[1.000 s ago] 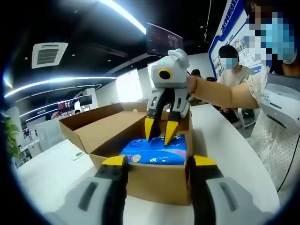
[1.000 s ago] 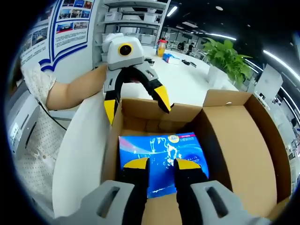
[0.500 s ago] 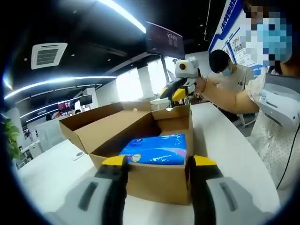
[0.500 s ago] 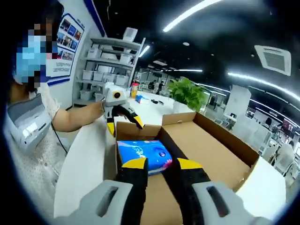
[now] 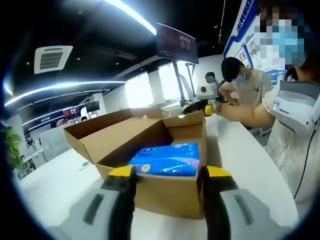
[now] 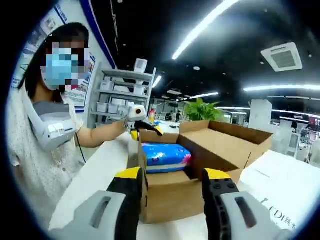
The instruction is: Operate the shoe box by opening the lid, removing the specified soft item, and placing it in the target area until the item is outside and the box remains undamaged.
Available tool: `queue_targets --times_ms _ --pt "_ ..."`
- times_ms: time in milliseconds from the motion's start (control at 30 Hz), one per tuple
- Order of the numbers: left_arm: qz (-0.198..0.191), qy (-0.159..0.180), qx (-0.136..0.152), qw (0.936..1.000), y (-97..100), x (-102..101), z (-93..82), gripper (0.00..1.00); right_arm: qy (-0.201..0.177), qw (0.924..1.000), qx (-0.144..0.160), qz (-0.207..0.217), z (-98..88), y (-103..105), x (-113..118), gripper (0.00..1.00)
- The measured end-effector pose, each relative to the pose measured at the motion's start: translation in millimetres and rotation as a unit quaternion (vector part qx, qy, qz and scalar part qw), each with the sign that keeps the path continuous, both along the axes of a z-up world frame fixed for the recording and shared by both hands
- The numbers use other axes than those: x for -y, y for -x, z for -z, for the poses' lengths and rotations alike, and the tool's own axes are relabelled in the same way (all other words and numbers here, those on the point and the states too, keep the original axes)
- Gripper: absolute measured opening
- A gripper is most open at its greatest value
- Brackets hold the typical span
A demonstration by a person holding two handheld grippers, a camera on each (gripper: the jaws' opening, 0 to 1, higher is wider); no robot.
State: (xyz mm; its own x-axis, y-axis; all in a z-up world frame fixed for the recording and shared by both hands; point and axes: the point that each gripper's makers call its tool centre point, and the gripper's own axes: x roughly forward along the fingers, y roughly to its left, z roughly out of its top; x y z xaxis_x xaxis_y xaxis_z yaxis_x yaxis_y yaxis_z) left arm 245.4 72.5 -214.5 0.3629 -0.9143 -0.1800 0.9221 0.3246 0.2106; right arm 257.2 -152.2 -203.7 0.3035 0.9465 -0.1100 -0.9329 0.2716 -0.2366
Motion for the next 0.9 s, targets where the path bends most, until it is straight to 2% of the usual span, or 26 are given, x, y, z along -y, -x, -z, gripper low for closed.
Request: queue_targets --times_ms 33,100,133,433,533,633,900 --pt "-0.001 -0.001 0.0 1.0 0.1 0.1 0.0 0.55 0.016 0.9998 0.011 0.002 5.8 -1.2 0.6 0.49" --pt "-0.001 -0.002 0.001 1.0 0.9 1.1 0.4 0.55 0.006 0.9999 -0.01 0.005 5.3 -2.2 2.1 0.49" --pt "-0.002 -0.003 0.001 1.0 1.8 2.2 0.9 0.55 -0.008 0.9993 -0.035 0.01 4.9 -1.8 2.2 0.49" --pt "-0.005 -0.004 0.0 1.0 3.4 5.0 1.8 0.55 -0.007 0.9995 -0.024 0.017 4.4 -2.3 1.0 0.5" --pt "-0.009 -0.006 -0.001 0.9999 3.3 5.4 2.0 0.54 -0.009 0.9986 -0.036 0.038 7.4 -10.3 3.7 0.5" --pt "-0.012 -0.008 -0.001 0.9999 3.3 5.6 2.4 0.53 -0.011 0.9973 -0.032 0.065 8.3 -19.7 7.5 0.49" --pt "-0.015 -0.012 -0.001 0.9998 2.9 4.9 2.9 0.53 -0.009 0.9962 -0.022 0.084 8.4 -25.9 8.6 0.43"
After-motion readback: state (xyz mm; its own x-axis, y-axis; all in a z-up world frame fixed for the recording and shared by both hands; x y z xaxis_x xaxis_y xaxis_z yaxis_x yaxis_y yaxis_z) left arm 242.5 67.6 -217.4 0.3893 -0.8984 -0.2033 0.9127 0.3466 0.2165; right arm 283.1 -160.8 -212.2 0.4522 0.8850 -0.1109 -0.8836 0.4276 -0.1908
